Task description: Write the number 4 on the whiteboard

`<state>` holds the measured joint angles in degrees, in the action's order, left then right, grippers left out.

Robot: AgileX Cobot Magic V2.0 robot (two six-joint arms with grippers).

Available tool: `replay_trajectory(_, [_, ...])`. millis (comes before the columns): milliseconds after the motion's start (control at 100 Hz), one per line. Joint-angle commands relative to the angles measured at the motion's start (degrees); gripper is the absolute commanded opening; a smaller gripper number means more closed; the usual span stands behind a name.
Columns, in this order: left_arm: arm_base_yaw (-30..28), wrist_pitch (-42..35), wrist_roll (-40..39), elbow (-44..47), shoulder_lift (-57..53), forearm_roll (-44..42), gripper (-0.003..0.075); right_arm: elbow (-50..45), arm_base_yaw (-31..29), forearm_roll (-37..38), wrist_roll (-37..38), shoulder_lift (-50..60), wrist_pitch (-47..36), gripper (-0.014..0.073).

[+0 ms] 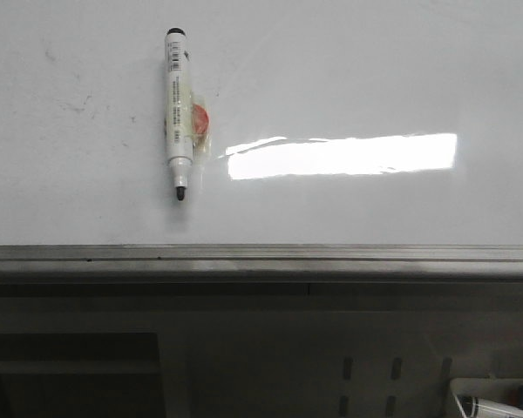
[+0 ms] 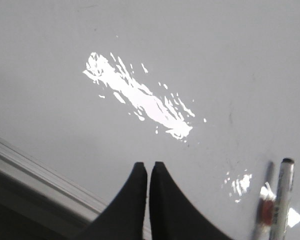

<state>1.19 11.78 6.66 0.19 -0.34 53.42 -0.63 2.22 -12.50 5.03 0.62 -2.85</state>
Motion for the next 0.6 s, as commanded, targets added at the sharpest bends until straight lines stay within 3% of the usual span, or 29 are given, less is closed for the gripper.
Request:
replay_trajectory(0, [-0.2, -3.84, -0.47, 1.81, -1.33, 6.62, -0.002, -1.15, -0.23, -4.54, -0.02, 0.67, -4.81, -0.0054])
replay_trajectory(130, [0.03, -0.58, 1.92, -1.46, -1.04, 3.52, -0.002, 3.07, 0.0, -7.06, 0.52, 0.67, -1.89, -0.0054])
replay_trajectory(230, [-0.11, 2.67, 3.49, -7.57, 2.15, -8.32, -0.002, 8.77, 0.0, -5.68, -0.34, -1.12, 5.93, -0.0053])
replay_trajectory(350, [-0.11, 9.25, 3.49, -16.95, 11.2, -23.54, -0.0003, 16.39, 0.0, -4.55, -7.17, -6.18, 16.47, -0.0002])
replay_trajectory(420, [-0.11, 13.75, 3.49, -22.04, 18.3, -26.98, 0.0076, 19.39, 0.0, -4.55, -9.67, -9.4, 19.24, 0.0069])
replay_trajectory(550, [2.68, 15.68, 3.49, -28.62, 30.64, -24.32, 0.0342, 23.02, 0.0, -4.77, -10.73, -16.0, 22.44, 0.0256])
replay_trajectory(590, [3.83, 15.8, 3.67, -29.67, 33.13, -22.77, 0.0385, 23.47, 0.15, -4.78, -10.73, -17.18, 22.74, 0.0296])
